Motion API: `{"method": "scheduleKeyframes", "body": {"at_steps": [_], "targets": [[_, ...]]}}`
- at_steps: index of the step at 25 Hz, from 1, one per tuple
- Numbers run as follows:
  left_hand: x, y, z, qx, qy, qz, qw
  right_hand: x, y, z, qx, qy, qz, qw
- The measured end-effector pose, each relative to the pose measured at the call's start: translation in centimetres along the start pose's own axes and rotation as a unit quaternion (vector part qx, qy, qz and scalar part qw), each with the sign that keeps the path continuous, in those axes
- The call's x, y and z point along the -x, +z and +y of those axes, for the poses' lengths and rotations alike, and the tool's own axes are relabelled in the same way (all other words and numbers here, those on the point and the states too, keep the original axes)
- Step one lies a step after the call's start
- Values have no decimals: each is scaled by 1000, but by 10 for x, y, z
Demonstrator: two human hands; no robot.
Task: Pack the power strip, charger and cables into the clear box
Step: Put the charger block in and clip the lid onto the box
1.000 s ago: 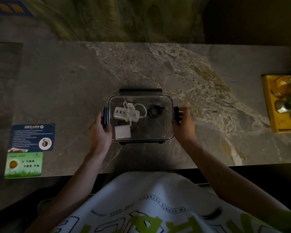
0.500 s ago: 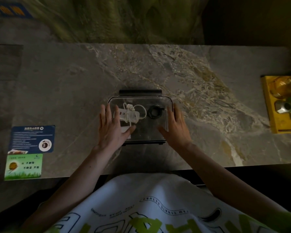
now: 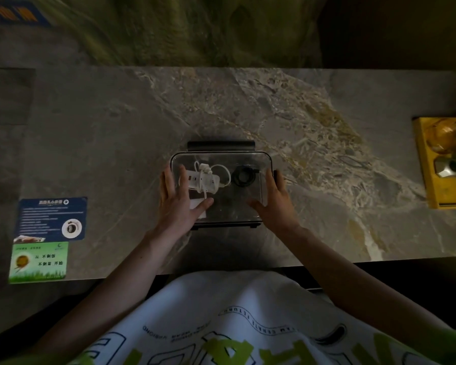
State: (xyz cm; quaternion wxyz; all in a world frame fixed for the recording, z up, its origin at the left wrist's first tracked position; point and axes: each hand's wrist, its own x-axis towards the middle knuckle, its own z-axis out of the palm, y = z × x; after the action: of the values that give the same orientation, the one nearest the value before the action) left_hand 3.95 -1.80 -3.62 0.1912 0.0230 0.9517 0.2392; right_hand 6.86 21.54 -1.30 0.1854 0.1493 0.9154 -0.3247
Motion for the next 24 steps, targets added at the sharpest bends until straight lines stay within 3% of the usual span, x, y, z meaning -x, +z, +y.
{"method": "scheduleKeyframes", "body": {"at_steps": [14, 17, 21, 24], "targets": [[-3, -5, -1, 71, -14, -13, 997, -1, -10, -8, 8, -14, -29, 999], [-3, -10, 3, 45, -17, -63, 997, -2, -9, -4, 48, -35, -39, 997], [-7, -29, 0, 19, -33, -197, 980, -1, -17, 0, 89, -39, -111, 989], [-8, -37, -1, 14, -27, -237, 971, -3, -23, -2, 103, -42, -151, 982]]}}
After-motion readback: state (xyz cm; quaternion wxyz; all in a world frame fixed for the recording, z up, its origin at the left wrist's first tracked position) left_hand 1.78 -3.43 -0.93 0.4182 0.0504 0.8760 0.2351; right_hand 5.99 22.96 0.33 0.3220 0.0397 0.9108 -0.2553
